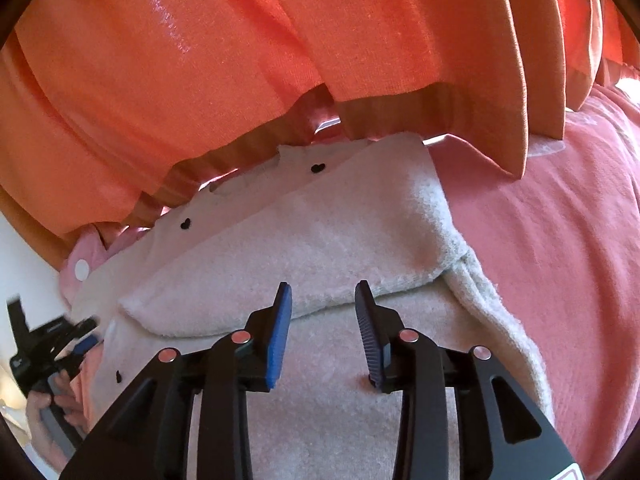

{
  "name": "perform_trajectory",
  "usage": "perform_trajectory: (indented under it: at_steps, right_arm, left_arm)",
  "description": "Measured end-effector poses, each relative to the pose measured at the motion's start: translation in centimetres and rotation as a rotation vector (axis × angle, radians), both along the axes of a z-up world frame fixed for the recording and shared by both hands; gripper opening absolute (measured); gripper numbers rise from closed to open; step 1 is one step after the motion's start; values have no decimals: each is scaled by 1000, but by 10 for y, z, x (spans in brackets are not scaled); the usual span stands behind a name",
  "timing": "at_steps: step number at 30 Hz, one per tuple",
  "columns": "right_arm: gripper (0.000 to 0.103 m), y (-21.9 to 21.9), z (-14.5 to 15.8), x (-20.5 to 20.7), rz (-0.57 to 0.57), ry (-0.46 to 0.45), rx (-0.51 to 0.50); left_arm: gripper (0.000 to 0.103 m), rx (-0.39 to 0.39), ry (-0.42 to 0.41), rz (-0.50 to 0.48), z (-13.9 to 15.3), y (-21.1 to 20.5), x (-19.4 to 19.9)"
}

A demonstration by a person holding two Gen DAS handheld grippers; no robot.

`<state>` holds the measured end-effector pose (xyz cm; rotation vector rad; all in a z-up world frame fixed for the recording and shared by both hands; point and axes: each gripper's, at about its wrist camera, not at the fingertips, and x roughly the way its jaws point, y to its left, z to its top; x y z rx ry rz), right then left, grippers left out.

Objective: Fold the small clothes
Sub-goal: 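Grasp the other sleeve cuff with the left tool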

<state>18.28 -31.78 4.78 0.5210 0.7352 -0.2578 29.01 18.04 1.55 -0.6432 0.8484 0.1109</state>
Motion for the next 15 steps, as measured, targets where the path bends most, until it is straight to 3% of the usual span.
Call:
perform_trajectory:
  at_steps: [4,8,9,10,11,13,15]
  right_arm:
    - [34,10,-4,4,15,15,-28]
    - [34,21,-9,9,36,38,-64]
    - [34,23,-10,10,38,43,-74]
    - [34,24,-10,11,41,46,-86]
    - [35,25,-10,11,42,48,-94]
    - [35,24,-10,12,38,46,-94]
    - [35,22,-9,11,33,41,-88]
  left_arm:
    - [46,-59,19,184,-5,99,-4]
    - [49,-223,14,258,-25,148,11]
    - [42,-250,13,264,-29,149,17]
    - [20,-271,15,270,-31,149,27]
    - [8,-286,7,268,-29,146,32]
    - [6,-227,-45,259,-6,129,42]
    - [6,-83,-140,200,39,91,53]
